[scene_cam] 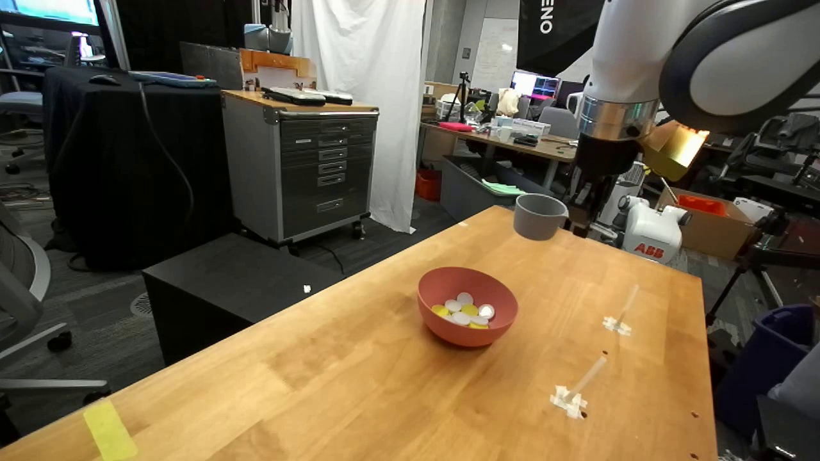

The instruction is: Pour the contents of the grey pot in the peach bowl

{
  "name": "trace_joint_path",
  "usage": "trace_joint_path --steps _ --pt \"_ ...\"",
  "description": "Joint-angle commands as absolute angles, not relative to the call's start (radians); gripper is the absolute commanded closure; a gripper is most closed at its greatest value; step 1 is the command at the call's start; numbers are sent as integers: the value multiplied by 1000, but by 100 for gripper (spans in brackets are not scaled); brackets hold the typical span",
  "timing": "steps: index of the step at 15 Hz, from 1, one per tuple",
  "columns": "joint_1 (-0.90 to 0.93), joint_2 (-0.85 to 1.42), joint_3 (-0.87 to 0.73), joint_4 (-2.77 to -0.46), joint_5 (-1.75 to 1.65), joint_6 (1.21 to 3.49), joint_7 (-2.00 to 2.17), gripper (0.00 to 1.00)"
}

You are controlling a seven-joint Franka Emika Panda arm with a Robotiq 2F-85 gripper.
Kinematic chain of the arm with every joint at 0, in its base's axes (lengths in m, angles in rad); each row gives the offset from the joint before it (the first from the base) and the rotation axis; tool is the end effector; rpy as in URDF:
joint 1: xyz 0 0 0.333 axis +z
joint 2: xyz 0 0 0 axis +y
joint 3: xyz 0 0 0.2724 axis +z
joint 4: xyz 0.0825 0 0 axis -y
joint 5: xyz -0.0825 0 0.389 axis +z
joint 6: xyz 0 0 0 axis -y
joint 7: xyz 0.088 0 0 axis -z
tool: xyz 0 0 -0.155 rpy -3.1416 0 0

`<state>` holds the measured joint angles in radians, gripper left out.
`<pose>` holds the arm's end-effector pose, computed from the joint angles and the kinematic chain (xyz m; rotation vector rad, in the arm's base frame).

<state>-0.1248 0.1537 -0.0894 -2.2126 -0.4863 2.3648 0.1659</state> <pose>0.5288 -0.1380 0.2187 2.7890 -0.0395 -0.0163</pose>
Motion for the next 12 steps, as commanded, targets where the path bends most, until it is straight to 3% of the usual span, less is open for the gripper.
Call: trace_joint_path --steps 1,12 --pt "-138 144 -116 -2183 -394 2386 49 94" --pt "-165 189 -139 -2123 -205 2398 -44 94"
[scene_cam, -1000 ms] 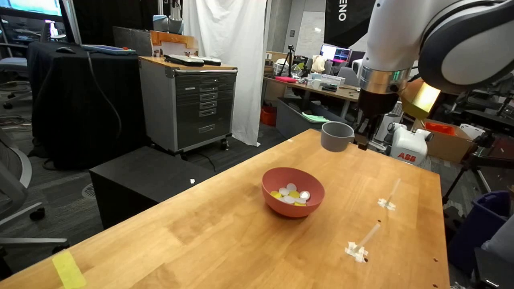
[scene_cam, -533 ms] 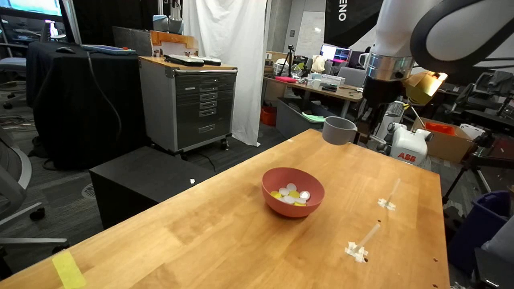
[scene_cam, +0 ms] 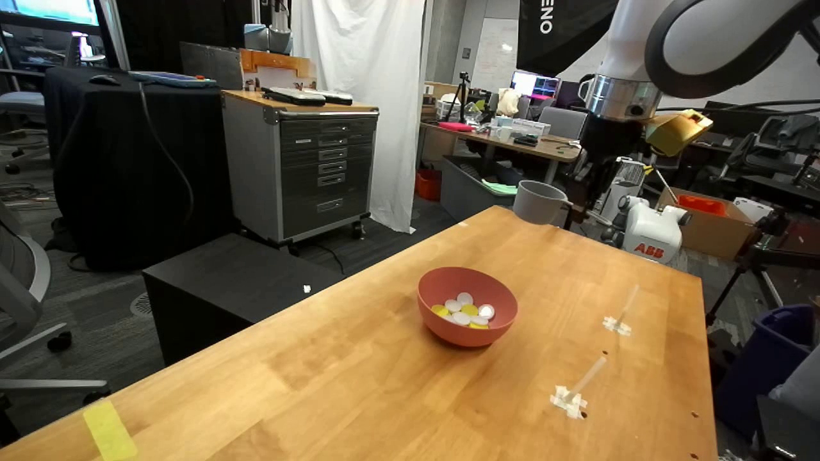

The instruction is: Pour the contents of the grey pot in the peach bowl

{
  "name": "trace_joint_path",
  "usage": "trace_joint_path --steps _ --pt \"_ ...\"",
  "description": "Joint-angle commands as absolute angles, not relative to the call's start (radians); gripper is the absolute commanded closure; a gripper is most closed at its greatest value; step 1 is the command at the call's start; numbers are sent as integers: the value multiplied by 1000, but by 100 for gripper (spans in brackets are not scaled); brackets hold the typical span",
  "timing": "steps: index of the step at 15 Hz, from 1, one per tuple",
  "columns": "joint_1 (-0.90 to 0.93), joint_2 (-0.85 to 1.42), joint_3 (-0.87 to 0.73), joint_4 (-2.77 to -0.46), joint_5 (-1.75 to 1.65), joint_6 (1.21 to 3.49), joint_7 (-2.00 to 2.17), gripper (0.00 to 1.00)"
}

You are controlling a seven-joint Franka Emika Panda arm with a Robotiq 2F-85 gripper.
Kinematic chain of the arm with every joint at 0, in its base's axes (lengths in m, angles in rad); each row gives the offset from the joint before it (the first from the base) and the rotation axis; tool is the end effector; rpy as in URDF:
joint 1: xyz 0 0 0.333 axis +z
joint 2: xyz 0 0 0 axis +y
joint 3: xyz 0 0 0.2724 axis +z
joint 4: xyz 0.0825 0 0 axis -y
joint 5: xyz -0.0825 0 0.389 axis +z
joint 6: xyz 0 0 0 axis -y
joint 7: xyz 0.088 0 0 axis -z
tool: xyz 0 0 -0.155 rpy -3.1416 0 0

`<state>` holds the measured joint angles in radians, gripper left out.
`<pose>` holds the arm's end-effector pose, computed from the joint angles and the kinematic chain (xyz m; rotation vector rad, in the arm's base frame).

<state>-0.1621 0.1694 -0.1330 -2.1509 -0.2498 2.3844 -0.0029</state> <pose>0.5391 -0.1760 0.2360 2.9299 -0.1658 0.0487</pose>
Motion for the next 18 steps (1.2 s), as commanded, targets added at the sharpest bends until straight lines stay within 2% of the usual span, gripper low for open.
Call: trace_joint_path --steps 1,18 --pt "-163 192 -139 -2122 -206 2397 -42 94" --pt "-178 297 -124 -2072 -67 2418 -85 94"
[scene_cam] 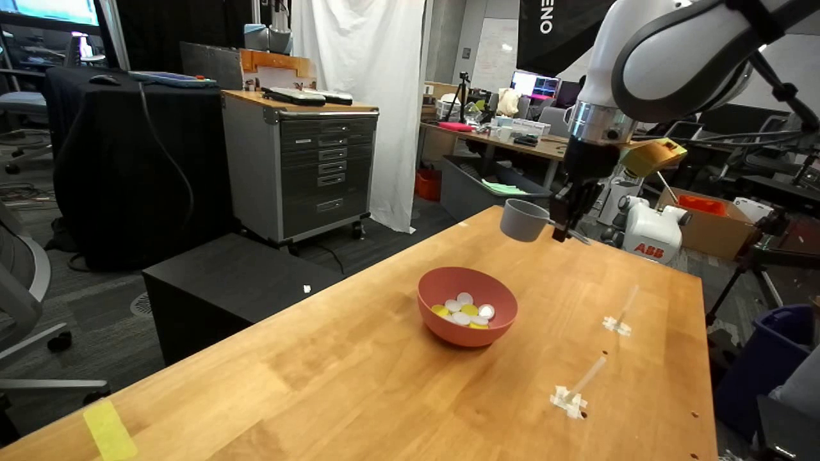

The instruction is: Pour the contents of the grey pot in the peach bowl

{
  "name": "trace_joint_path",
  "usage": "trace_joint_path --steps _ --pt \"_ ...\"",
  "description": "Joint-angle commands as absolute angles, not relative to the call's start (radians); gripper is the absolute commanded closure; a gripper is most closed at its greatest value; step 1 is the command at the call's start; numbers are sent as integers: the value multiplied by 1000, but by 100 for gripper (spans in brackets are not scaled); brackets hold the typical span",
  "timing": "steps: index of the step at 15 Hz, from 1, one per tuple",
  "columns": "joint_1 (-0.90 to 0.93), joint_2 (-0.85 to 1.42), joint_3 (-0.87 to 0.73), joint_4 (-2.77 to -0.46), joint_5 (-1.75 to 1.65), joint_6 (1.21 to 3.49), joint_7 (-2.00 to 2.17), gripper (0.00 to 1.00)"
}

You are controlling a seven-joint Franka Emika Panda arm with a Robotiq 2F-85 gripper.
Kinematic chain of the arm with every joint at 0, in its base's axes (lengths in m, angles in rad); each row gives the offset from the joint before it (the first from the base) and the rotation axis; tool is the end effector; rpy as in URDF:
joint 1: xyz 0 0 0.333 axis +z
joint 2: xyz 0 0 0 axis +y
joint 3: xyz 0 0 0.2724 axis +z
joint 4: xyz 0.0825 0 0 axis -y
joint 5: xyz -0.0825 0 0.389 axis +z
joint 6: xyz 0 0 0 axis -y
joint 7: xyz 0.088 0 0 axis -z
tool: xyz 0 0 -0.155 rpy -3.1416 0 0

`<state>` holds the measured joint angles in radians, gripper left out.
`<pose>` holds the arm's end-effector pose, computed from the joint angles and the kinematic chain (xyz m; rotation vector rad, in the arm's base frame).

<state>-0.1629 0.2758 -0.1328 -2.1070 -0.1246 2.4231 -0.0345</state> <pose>0.5489 -0.1740 0.1976 3.0063 -0.2460 0.0316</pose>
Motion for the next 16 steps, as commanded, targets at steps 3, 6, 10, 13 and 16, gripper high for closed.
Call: trace_joint_path --steps 3,6,10,13,16 --pt "-185 317 -125 -2059 -38 2410 -98 94" --pt "-194 343 -127 -2043 -23 2403 -106 94" --pt "-207 392 -132 -2015 -22 2417 -95 94" --pt "-215 424 -128 -2000 -19 2444 -93 94" --pt "-211 457 -132 -1992 -37 2480 -84 94"
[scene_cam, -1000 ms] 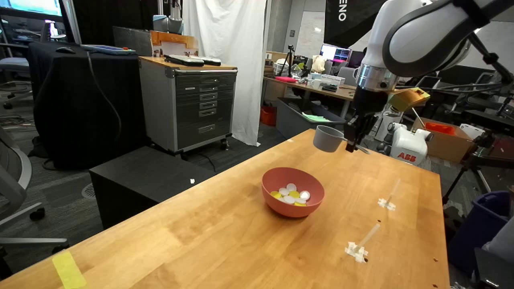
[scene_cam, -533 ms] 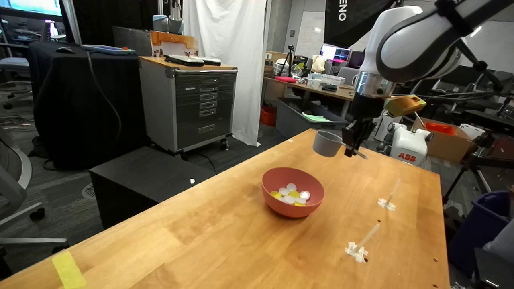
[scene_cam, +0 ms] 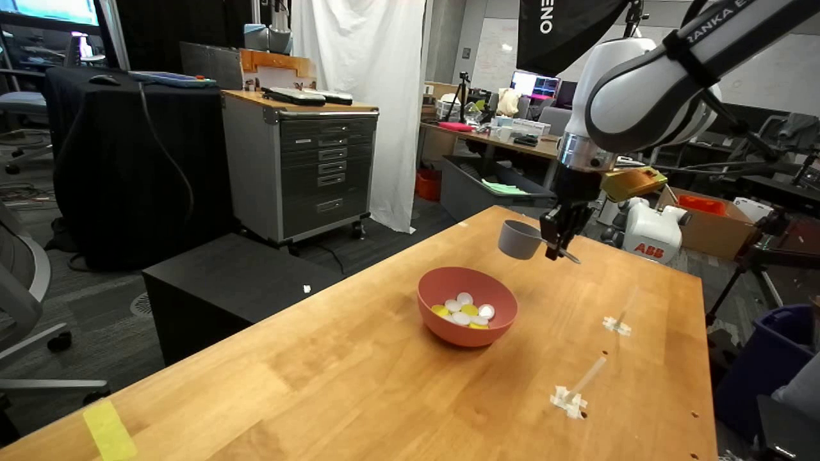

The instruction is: Pour the contents of the grey pot in the peach bowl

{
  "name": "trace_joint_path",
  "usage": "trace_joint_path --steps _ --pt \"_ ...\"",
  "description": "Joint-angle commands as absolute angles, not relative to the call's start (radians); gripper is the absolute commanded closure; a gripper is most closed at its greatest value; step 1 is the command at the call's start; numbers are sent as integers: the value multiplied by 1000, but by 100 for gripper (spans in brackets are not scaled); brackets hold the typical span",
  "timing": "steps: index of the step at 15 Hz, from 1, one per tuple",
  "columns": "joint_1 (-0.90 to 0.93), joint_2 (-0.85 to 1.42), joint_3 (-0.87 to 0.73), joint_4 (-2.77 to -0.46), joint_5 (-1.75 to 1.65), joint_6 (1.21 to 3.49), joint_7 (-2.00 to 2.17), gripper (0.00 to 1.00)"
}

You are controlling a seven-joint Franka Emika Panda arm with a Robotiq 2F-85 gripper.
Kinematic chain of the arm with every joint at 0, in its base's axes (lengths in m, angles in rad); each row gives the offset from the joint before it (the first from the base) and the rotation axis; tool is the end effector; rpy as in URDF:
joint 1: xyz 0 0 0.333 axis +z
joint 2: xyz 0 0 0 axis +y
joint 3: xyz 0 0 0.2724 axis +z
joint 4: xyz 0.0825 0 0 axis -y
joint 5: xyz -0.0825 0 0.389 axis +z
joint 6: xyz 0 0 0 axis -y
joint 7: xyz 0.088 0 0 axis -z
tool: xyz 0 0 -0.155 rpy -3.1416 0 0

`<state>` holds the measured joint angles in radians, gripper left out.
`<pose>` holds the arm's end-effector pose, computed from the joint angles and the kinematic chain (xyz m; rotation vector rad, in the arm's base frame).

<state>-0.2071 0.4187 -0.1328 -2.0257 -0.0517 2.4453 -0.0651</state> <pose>0.5528 -0.2006 0.1505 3.0364 -0.3411 -0.0214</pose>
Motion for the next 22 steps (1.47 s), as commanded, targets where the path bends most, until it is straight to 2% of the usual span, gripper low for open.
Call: trace_joint_path --steps 1,14,15,16,19,20,22 --pt "-209 469 -134 -1991 -44 2492 -81 94" --pt "-192 563 -154 -2005 -98 2574 -66 94" --pt "-191 563 -154 -2005 -99 2573 -66 89" --pt "-191 563 -155 -2005 -101 2575 -66 70" --pt "-191 564 -157 -2005 -111 2574 -65 51" --pt "-190 564 -157 -2005 -114 2574 -65 40" --pt "-189 563 -157 -2007 -117 2573 -65 41"
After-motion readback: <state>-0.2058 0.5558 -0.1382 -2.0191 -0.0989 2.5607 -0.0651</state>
